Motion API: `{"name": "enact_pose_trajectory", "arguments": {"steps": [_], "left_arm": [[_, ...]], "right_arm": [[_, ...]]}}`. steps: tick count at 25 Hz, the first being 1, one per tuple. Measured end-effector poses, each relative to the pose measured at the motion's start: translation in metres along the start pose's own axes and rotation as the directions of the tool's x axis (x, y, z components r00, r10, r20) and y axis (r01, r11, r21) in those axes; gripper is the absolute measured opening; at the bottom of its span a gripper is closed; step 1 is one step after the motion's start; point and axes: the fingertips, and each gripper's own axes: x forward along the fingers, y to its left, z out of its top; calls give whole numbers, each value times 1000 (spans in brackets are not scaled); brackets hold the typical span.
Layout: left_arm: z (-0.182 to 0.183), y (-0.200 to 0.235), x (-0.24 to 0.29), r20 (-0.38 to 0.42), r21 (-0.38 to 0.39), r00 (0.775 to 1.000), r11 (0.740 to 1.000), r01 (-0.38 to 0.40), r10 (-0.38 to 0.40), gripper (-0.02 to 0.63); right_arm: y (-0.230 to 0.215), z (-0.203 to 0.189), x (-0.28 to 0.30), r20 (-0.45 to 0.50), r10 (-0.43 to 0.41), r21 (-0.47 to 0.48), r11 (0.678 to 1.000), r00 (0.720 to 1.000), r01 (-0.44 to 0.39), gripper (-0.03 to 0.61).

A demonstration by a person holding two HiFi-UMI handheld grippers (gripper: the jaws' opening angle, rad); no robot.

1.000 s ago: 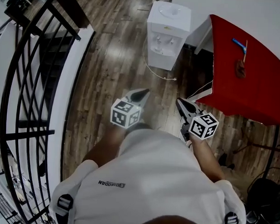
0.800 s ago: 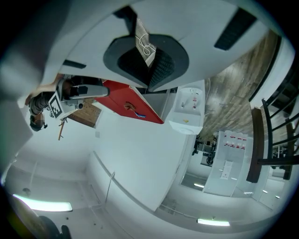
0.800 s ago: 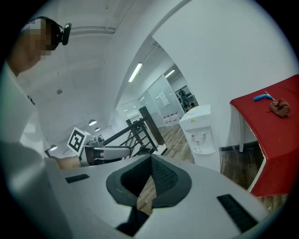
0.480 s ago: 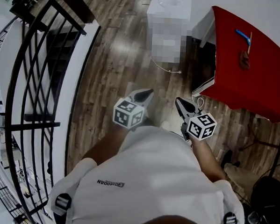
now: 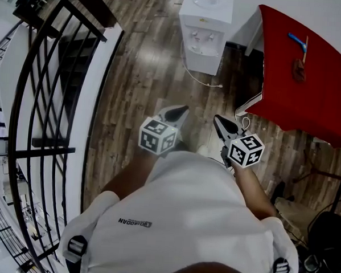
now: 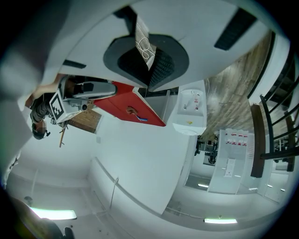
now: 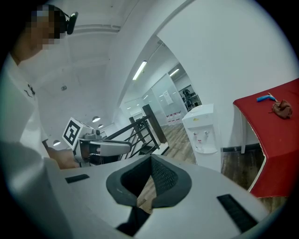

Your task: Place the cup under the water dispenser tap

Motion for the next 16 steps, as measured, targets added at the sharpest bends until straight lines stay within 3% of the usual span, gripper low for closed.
{"name": "enact_pose_trajectory", "arguments": {"steps": [16], "left_arm": [[0,-9,-2,6,21,1000,1000,7,-7,-3]], "right_arm": [[4,1,-8,-1,-6,-43,999,1000,6,21]]}}
